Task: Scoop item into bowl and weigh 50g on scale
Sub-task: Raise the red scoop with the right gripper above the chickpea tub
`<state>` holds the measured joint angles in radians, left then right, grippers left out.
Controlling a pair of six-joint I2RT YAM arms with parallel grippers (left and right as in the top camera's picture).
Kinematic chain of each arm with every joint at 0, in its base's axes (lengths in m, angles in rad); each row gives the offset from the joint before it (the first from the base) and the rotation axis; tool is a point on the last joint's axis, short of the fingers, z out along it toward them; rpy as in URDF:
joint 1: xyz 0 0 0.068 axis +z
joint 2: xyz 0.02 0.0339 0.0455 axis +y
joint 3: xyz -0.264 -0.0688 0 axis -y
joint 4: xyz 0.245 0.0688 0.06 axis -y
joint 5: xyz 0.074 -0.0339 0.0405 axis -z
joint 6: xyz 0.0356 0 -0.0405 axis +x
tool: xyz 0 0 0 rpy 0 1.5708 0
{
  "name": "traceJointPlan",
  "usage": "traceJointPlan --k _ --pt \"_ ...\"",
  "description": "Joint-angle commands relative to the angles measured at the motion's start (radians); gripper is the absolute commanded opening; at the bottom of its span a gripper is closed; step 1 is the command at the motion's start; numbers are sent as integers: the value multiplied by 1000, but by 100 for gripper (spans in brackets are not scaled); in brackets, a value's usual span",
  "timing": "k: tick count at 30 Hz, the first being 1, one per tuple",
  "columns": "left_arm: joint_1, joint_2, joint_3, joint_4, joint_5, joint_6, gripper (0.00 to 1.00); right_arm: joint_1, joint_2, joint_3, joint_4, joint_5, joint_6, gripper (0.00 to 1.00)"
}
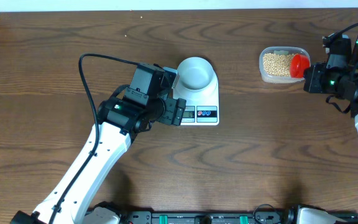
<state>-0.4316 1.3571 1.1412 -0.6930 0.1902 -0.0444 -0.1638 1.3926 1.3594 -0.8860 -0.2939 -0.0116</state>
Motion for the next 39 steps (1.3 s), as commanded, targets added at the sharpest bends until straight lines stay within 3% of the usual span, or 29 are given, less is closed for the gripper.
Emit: traceJointPlan --k 1,5,10,18,25,39 --pt "5 -20 -6 -3 8 10 87 8 3 19 0 5 -6 1" --pt "5 -20 -6 -3 8 10 87 7 3 23 32 41 92 1" --pt "5 -20 -6 -3 8 10 87 8 53 147 10 54 103 1" --pt "5 -20 -6 -3 8 10 87 9 292 408 -124 94 -40 1" --pt "5 -20 -6 -3 8 10 87 10 426 419 -130 96 -165 1" --pt "5 -20 -6 -3 8 10 88 15 539 417 -113 198 -161 1"
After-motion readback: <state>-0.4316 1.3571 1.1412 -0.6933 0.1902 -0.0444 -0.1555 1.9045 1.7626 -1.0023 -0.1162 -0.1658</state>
